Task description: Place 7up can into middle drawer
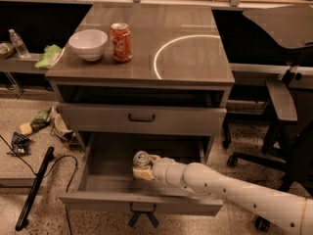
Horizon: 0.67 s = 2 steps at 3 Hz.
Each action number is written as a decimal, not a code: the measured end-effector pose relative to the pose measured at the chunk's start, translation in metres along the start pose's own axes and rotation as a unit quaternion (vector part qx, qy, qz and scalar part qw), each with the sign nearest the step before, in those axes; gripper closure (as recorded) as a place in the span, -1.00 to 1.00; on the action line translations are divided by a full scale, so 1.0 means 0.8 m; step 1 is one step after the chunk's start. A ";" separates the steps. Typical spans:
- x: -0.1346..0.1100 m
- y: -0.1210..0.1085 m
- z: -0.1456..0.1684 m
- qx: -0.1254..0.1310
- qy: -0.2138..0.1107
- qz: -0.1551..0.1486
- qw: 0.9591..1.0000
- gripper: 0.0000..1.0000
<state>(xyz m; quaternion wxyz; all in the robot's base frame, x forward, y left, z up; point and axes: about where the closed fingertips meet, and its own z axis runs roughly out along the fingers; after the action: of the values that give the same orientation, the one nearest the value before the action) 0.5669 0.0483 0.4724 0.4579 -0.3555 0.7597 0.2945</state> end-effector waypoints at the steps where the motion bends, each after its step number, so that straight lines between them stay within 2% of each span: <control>1: 0.012 0.000 0.024 0.010 0.012 -0.036 0.999 0.20; 2: 0.020 0.001 0.043 0.023 0.025 -0.064 0.997 -0.26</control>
Offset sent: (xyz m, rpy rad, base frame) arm 0.0191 0.0329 -0.0429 -0.1944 -0.1301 0.0041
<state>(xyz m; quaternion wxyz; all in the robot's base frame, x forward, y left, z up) 0.5777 0.0712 0.4441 0.4648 -0.3997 0.7533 0.2382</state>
